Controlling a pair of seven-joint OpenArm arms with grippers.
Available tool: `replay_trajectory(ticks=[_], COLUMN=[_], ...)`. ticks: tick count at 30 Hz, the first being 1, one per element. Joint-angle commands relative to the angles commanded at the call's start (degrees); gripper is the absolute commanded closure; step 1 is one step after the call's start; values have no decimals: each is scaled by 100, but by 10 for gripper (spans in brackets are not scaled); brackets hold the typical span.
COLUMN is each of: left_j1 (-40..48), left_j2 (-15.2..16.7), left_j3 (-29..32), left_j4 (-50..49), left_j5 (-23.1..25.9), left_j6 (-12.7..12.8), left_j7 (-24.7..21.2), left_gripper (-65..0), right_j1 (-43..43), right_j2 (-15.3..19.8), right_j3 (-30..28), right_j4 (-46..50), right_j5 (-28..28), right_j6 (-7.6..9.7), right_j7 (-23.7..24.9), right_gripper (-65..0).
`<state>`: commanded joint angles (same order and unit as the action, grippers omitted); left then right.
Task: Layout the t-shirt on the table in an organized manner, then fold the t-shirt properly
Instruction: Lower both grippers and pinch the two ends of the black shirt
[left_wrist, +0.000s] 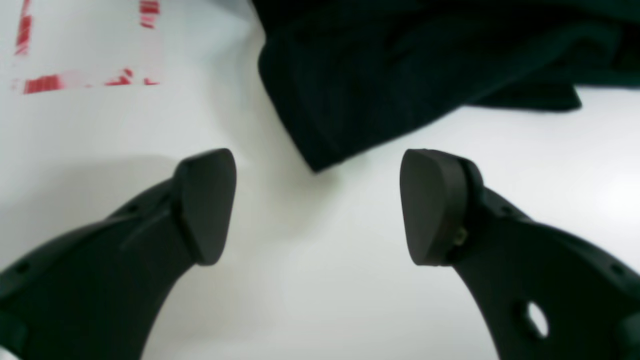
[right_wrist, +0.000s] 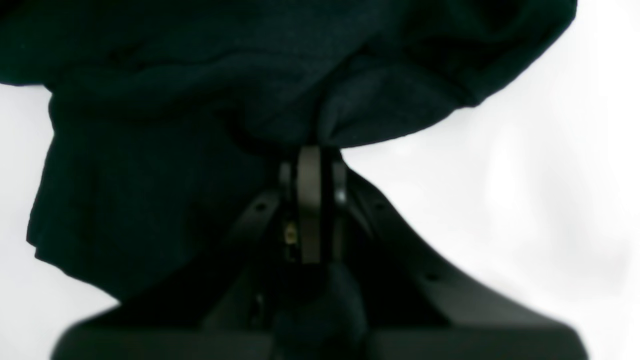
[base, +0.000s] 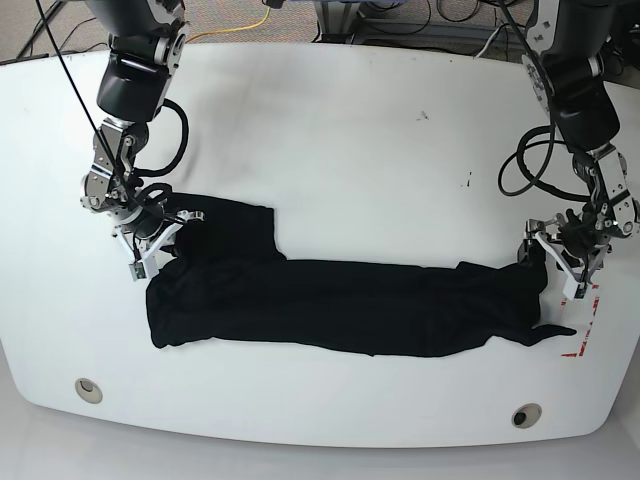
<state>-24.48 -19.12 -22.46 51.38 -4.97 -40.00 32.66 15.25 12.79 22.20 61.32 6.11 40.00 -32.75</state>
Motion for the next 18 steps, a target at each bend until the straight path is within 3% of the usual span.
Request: replay_trajectory(ticks=[7, 18], left_j1=[-132, -299], left_j2=[9, 167], left_j3=[431, 448], left_j4=[-563, -1099], left_j5=[0, 26], left_j6=[0, 127], left_j7=[-598, -949], left_gripper=[-483, -460], right_j1=[-264, -378], right_j2=[-18, -18], right_j3=[0, 0], right_j4=[571, 826], right_j5=[0, 0], right_j6=[0, 0], right_j7=[-9, -193], right_gripper=[-2, -2])
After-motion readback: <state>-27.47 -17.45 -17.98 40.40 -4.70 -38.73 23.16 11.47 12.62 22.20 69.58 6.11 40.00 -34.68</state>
